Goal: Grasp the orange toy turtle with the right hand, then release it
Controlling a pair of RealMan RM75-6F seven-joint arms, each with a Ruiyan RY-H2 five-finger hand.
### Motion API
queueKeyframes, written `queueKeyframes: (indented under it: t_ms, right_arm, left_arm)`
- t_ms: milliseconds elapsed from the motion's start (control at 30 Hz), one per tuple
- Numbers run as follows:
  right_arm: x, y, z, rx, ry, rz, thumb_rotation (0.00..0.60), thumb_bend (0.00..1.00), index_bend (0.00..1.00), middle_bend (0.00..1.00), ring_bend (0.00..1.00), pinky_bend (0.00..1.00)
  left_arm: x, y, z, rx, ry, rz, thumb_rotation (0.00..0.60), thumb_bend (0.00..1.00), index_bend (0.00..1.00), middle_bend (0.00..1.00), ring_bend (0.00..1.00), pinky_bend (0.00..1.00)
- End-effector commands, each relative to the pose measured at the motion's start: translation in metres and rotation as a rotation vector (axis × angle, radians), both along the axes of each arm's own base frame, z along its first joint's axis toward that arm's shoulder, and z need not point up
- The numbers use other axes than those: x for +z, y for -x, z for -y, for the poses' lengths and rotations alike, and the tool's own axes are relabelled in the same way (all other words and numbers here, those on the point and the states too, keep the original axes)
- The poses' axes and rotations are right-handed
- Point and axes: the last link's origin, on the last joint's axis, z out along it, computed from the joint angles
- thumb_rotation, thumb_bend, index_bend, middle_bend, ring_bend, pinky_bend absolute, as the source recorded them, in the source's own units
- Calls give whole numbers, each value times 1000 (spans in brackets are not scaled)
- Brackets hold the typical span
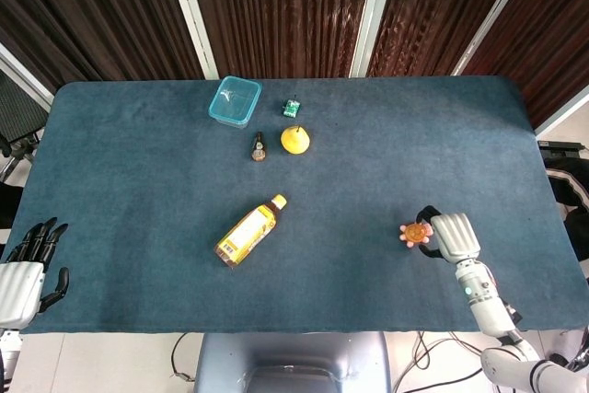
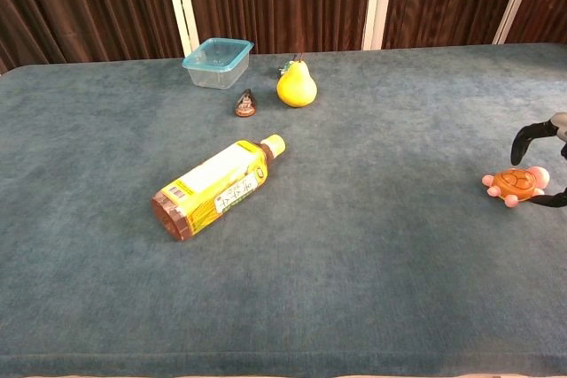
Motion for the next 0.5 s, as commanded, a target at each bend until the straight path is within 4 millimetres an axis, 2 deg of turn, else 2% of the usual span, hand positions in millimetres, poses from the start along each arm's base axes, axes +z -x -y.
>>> queueKeyframes:
  t_ms: [33,200,367,433,500]
  right_arm:
    - [-5,1,3,-5,0,3,600,346,581,467,1000,920]
    - [-9,6,5,-10,8,2,600,490,634,507,1000,934]
    - [-10,11,5,-22,8,0,600,590,654,526,1000,935]
    - [-10,12,5,-24,11,0,600,657,678,548,1000,939]
    - [-9,12,5,-21,16,3,600,797,733,593,1000,945]
  left_arm:
    - [0,0,0,2,0,1,600,554,76,0,29,261]
    - [1,0,0,2,-2,3,600,556,76,0,30,261]
    - [1,0,0,2,-2,4,600,556,76,0,30,261]
    - [1,0,0,2,-3,4,600,556,76,0,30,262]
    - [1,0,1,2,-4,4,600,556,76,0,30,261]
